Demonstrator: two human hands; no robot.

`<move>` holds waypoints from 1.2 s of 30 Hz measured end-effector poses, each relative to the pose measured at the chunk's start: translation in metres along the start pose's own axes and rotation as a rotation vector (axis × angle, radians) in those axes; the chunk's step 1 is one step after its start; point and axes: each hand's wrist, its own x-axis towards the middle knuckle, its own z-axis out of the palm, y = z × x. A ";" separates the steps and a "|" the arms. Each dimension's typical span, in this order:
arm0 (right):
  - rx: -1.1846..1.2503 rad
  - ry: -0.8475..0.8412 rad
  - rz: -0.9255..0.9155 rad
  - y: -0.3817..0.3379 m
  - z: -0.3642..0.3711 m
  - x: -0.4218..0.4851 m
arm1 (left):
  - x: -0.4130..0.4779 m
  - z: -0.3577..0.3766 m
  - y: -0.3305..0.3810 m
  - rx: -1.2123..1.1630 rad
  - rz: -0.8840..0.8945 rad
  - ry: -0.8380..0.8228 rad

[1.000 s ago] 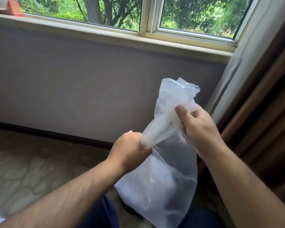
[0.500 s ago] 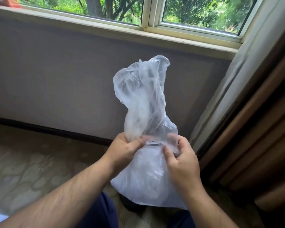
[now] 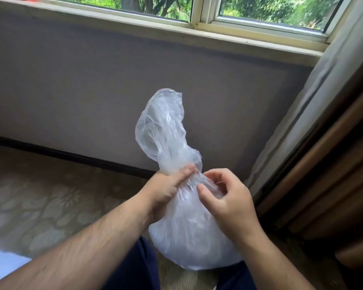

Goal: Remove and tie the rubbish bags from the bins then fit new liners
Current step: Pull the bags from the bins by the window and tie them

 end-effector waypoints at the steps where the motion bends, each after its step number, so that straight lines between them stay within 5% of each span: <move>1: -0.017 -0.008 0.011 0.003 -0.005 -0.002 | 0.001 -0.001 0.001 -0.029 -0.013 0.033; 12: -0.297 -0.014 -0.148 0.026 0.003 -0.006 | 0.000 0.007 0.007 0.090 0.119 0.040; 17: 0.029 -0.067 -0.022 0.020 -0.003 -0.005 | 0.003 0.001 0.010 0.110 0.187 0.068; 20: 0.311 0.011 0.189 0.017 -0.017 0.010 | 0.004 -0.004 0.010 0.363 0.253 -0.014; 24: 0.309 -0.399 0.206 0.012 -0.032 0.028 | 0.004 0.002 0.010 0.828 0.325 -0.315; 27: 0.399 -0.502 0.168 0.009 -0.026 0.032 | 0.005 0.008 0.009 1.149 0.242 -0.338; 36: 0.687 -0.012 0.279 -0.009 -0.012 0.046 | 0.008 -0.002 0.003 1.065 0.269 -0.194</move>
